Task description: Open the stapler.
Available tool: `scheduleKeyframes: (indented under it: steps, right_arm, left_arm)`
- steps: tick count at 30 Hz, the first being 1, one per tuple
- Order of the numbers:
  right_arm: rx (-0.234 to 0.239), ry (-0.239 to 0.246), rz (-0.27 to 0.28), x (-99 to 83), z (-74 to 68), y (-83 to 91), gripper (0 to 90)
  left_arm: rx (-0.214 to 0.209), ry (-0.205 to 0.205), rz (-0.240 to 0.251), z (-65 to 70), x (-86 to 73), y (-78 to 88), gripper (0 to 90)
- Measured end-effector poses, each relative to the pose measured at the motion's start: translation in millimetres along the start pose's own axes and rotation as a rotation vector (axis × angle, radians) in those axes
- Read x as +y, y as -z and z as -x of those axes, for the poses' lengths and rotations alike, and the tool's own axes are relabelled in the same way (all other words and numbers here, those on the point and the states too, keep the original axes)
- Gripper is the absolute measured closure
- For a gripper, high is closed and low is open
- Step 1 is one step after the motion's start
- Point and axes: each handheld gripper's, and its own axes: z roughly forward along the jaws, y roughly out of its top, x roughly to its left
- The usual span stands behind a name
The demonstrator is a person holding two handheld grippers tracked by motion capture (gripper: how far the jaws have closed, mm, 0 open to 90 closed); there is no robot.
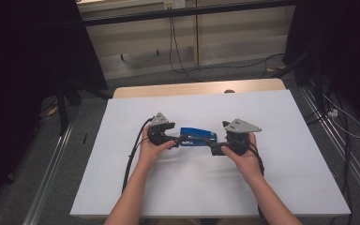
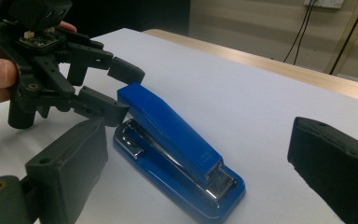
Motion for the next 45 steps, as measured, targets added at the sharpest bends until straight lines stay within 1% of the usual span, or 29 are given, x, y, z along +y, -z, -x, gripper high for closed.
scheduleKeyframes:
  steps: [2, 3, 4, 6, 7, 8, 9, 10, 11, 12, 13, 14, 15, 16, 17, 20, 22, 23, 24, 26, 28, 31, 33, 34, 36, 38, 41, 43, 45]
  right_arm:
    - [0.002, 0.001, -0.005, -1.4, -0.8, -0.7, 4.6]
    - [0.005, 0.000, -0.009, -2.3, -0.9, -1.1, 4.7]
    - [0.003, -0.003, -0.012, -3.5, -0.6, -1.5, 4.7]
    - [0.003, -0.007, -0.012, -4.2, -0.1, -1.9, 4.7]
    - [0.002, -0.010, -0.013, -4.6, 0.3, -2.0, 4.7]
    - [0.001, -0.012, -0.013, -4.9, 0.7, -1.9, 4.7]
    - [0.000, -0.015, -0.015, -5.4, 0.7, -1.8, 4.7]
    - [0.001, -0.013, -0.014, -5.4, 0.5, -1.8, 4.7]
    - [0.003, -0.012, -0.014, -5.3, 0.4, -1.7, 4.7]
    - [0.003, -0.012, -0.014, -5.3, 0.4, -1.7, 4.7]
    - [0.005, -0.014, -0.014, -5.2, 0.3, -1.8, 4.8]
    - [0.005, -0.015, -0.016, -5.2, 0.0, -1.7, 4.8]
    - [0.005, -0.015, -0.016, -5.2, 0.0, -1.7, 4.8]
    - [0.004, -0.014, -0.018, -5.7, 0.0, -1.5, 4.8]
    - [0.003, -0.014, -0.018, -6.1, 0.0, -1.4, 4.8]
    - [0.000, -0.017, -0.024, -7.2, 0.6, -1.3, 4.8]
    - [0.000, -0.019, -0.025, -7.5, 0.8, -1.3, 4.9]
    - [-0.001, -0.019, -0.026, -7.8, 0.9, -1.3, 4.9]
    - [-0.002, -0.021, -0.027, -8.1, 0.8, -1.3, 4.8]
    - [-0.001, -0.020, -0.027, -8.6, 0.9, -1.5, 4.9]
    - [-0.002, -0.020, -0.028, -9.1, 0.6, -1.9, 4.9]
    - [0.000, -0.022, -0.029, -9.1, -0.6, -3.2, 4.9]
    - [0.002, -0.021, -0.027, -9.3, -2.4, -4.9, 5.1]
    - [0.006, -0.022, -0.030, -9.4, -4.0, -5.9, 5.1]
    - [0.012, -0.012, -0.035, -9.8, -7.0, -8.2, 5.3]
    - [0.012, -0.004, -0.048, -10.4, -10.5, -11.1, 7.2]
    - [0.011, -0.014, -0.049, -10.9, -11.8, -12.5, 8.1]
    - [0.014, -0.012, -0.051, -10.9, -13.1, -13.7, 8.8]
    - [0.021, -0.013, -0.053, -10.4, -14.4, -14.4, 12.2]
  left_arm:
    - [-0.009, -0.015, -0.010, -0.2, 0.4, -1.7, 19.7]
    - [-0.022, -0.006, -0.006, 0.8, 0.2, -3.0, 20.3]
    - [-0.029, -0.016, -0.014, 1.3, 0.5, -4.1, 23.0]
    - [-0.028, -0.032, -0.027, 2.7, 1.4, -6.8, 23.6]
    - [-0.033, -0.023, -0.023, 3.7, 1.2, -8.8, 25.1]
    - [-0.034, -0.031, -0.033, 3.3, 1.5, -9.4, 26.8]
    - [-0.047, -0.016, -0.027, 4.3, 1.0, -11.3, 29.2]
    - [-0.048, -0.027, -0.038, 3.9, 1.2, -12.0, 29.9]
    - [-0.052, -0.025, -0.044, 4.6, 1.3, -13.2, 30.8]
    - [-0.057, -0.035, -0.054, 4.7, 1.6, -13.8, 33.0]
    - [-0.063, -0.040, -0.060, 5.3, 1.9, -14.4, 33.0]
    - [-0.068, -0.037, -0.065, 5.6, 2.1, -14.6, 36.0]
    - [-0.076, -0.031, -0.062, 5.7, 2.0, -15.1, 36.0]
    - [-0.086, -0.034, -0.066, 5.3, 2.2, -15.1, 41.1]
    - [-0.098, -0.033, -0.064, 5.5, 2.2, -15.2, 43.8]
    - [-0.113, -0.029, -0.065, 6.3, 2.6, -15.7, 46.6]
    - [-0.112, -0.028, -0.069, 6.3, 2.9, -15.5, 46.8]
    - [-0.117, -0.026, -0.067, 5.7, 3.1, -15.3, 47.1]
    - [-0.120, -0.013, -0.062, 6.1, 3.3, -15.1, 47.4]
    - [-0.118, -0.023, -0.059, 5.6, 4.3, -13.8, 47.9]
    - [-0.119, -0.015, -0.052, 6.4, 6.2, -12.1, 48.1]
    - [-0.113, -0.023, -0.038, 7.6, 9.2, -10.4, 48.1]
    - [-0.112, -0.022, -0.030, 8.3, 11.4, -8.6, 48.0]
    - [-0.111, -0.013, -0.028, 9.0, 12.5, -7.7, 48.1]
    - [-0.119, -0.007, -0.007, 9.6, 15.1, -5.4, 48.5]
    - [-0.120, -0.011, 0.011, 11.0, 18.8, -3.3, 50.5]
    - [-0.110, -0.028, 0.006, 12.9, 22.3, -2.9, 50.6]
    - [-0.114, -0.013, 0.015, 13.5, 22.9, -3.1, 50.7]
    - [-0.120, -0.003, 0.023, 13.4, 24.4, -3.0, 51.1]
